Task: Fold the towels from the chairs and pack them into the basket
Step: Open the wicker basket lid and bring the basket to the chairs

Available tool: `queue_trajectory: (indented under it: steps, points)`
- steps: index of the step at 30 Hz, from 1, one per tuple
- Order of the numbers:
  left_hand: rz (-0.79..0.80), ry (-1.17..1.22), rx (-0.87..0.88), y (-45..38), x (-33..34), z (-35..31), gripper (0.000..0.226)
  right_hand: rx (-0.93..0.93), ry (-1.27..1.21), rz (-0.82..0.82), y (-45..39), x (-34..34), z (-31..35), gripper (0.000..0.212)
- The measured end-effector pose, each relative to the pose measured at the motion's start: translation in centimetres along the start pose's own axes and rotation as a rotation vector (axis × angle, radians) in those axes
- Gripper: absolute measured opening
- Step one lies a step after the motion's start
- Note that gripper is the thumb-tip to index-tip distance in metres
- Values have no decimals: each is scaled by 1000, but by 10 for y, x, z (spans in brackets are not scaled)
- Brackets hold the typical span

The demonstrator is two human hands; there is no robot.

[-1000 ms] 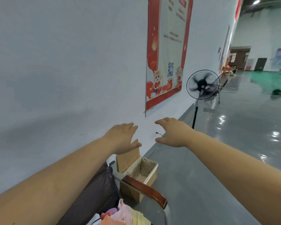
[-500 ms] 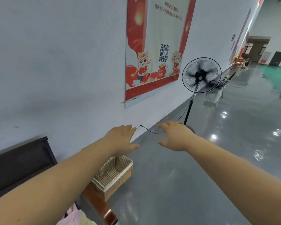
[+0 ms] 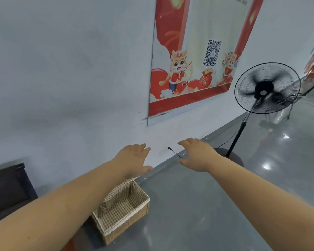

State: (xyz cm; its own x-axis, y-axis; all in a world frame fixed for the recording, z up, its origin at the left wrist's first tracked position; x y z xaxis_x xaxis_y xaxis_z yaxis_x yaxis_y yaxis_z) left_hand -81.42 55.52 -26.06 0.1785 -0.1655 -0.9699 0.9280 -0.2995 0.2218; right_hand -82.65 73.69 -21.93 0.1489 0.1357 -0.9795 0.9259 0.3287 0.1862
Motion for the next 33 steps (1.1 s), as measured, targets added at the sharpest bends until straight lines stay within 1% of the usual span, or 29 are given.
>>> queue_trajectory:
  steps: [6, 12, 16, 21, 24, 26, 33]
  points:
    - [59, 3, -102, -78, -15, 30, 72, -168, 44, 7, -110, -13, -28, 64]
    - [80, 60, -332, -138, 0, 75, 73, -405, 121, 14, -225, -6, -34, 65]
    - [122, 153, -502, -162, 19, 95, 72, -531, 165, 15, -289, -3, -34, 64]
    - [166, 234, -650, -171, 44, 124, 71, -669, 209, 77, -341, 14, -20, 65]
    - [206, 266, -707, -175, 74, 145, 72, -726, 221, 88, -371, 37, -4, 65]
    - [238, 259, -728, -178, 101, 158, 72, -732, 213, 111, -390, 61, 7, 65]
    - [334, 244, -730, -197, 226, 184, 73, -723, 179, 190, -445, 180, 51, 64]
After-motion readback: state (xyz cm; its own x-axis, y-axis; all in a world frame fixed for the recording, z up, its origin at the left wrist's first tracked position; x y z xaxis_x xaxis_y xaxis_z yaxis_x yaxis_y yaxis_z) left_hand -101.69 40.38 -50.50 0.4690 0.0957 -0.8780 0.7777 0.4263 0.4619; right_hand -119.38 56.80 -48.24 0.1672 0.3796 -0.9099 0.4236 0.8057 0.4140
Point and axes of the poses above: each hand's wrist, its own y-axis away from the middle knuckle, its own x-axis out of the palm, z = x × y, the point moved 5 cm from there along -y, towards the middle knuckle, and after that the axes turned 5 degrees about z, right-handed, at the moved point
